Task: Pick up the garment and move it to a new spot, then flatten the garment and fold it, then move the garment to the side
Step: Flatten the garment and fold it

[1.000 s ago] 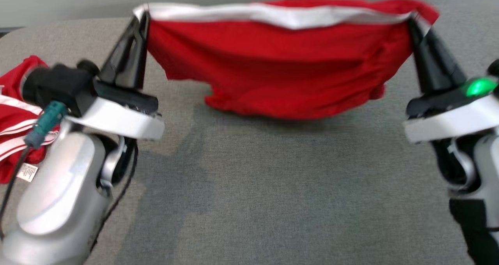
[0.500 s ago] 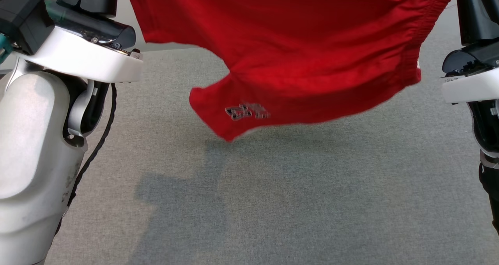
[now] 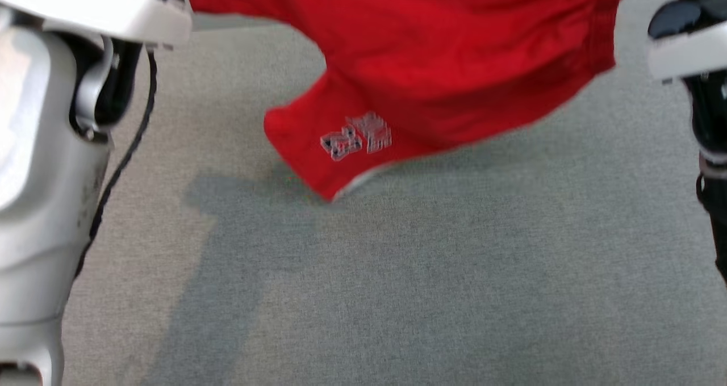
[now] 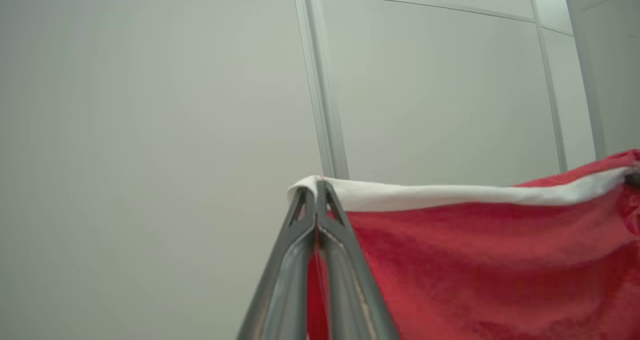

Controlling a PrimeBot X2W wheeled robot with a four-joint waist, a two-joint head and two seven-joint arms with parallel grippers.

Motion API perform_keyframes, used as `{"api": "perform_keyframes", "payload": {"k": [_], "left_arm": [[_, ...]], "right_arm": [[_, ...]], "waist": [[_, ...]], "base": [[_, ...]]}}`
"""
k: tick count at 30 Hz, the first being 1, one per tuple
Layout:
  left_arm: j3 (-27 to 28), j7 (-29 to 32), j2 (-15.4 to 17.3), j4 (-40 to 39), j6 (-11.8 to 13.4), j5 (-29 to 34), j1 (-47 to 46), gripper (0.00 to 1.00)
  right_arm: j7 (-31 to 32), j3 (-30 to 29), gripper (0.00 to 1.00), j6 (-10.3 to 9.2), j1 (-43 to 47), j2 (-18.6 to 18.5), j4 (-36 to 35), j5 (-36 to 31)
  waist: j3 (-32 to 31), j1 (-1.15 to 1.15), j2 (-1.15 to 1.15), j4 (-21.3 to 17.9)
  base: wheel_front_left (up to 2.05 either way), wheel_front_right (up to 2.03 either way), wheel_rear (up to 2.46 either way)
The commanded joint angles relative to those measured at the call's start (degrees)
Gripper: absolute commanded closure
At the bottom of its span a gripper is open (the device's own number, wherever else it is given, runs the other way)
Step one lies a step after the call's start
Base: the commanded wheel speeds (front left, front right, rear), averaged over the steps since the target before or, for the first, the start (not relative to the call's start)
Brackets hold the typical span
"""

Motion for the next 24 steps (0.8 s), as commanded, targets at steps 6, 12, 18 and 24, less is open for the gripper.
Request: {"api": "perform_keyframes", "payload": {"k": [6, 12, 18, 24], "left_arm": [[0.22, -2.99, -2.62, 12.68, -3.71, -0.96, -13.14, 1.00], [-0.16, -4.64, -5.54, 28.09, -5.42, -1.57, -22.20, 1.00], [-1.03, -5.19, -8.59, 39.50, -6.38, -2.85, -25.47, 1.00], [-1.11, -5.88, -11.49, 49.53, -7.34, -6.36, -22.88, 1.00]], "right_arm": [[-5.07, 4.09, 1.00, 0.02, -14.48, 1.84, 11.53, 1.34], [-11.56, 8.92, 1.00, 0.01, -25.39, 5.22, 26.25, 2.99], [-13.85, 12.38, 1.00, 0.02, -30.15, 7.48, 37.36, 5.06], [-14.37, 17.67, 1.00, 0.02, -29.33, 9.15, 46.73, 7.86]], "waist": [[7.65, 0.00, 0.00, -0.95], [10.05, 0.00, 0.00, -1.17], [11.88, 0.00, 0.00, -0.58], [13.37, 0.00, 0.00, 0.00]], "base": [[0.00, 0.00, 0.00], [0.00, 0.00, 0.00], [0.00, 0.00, 0.00], [0.00, 0.00, 0.00]]}}
